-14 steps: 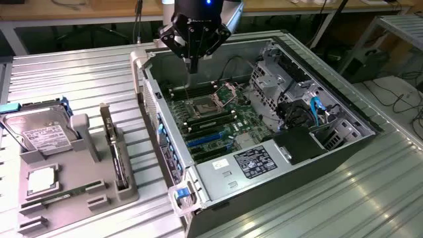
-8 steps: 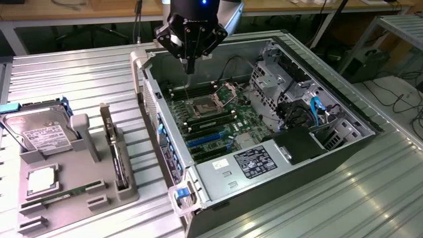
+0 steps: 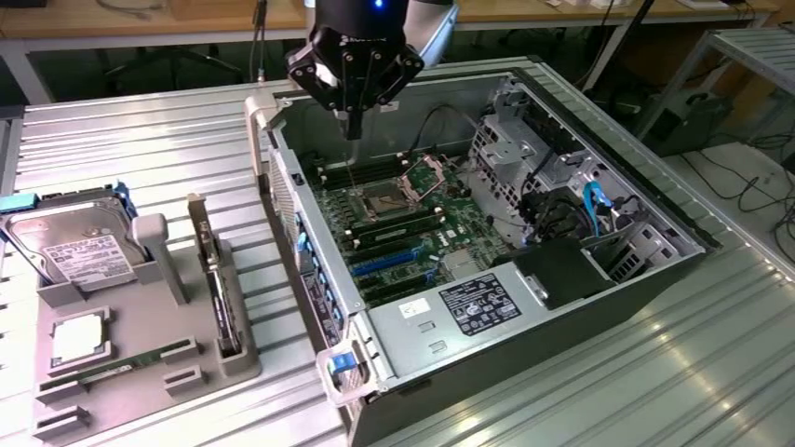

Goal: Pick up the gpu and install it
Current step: 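Reach for the gpu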

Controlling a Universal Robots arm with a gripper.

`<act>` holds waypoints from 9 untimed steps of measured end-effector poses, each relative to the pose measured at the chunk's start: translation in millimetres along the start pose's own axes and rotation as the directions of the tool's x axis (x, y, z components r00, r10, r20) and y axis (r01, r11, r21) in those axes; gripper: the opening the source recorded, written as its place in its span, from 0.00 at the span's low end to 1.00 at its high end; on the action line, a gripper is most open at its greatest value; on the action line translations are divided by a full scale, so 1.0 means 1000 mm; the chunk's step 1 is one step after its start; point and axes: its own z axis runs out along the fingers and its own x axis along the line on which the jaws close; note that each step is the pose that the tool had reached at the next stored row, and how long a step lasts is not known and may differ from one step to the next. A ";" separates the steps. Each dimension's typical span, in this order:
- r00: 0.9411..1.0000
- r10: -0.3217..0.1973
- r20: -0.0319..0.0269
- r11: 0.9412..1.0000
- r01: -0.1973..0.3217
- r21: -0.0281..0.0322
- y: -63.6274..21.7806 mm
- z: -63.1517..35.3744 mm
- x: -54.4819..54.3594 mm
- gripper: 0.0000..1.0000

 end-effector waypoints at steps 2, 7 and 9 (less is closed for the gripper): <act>1.000 0.000 0.000 1.000 0.000 0.000 0.0000 0.0000 0.001 0.11; 1.000 0.000 0.000 1.000 0.000 0.000 -0.0002 -0.0001 0.002 0.11; 1.000 0.000 0.000 1.000 0.000 0.000 -0.0002 -0.0001 0.003 0.11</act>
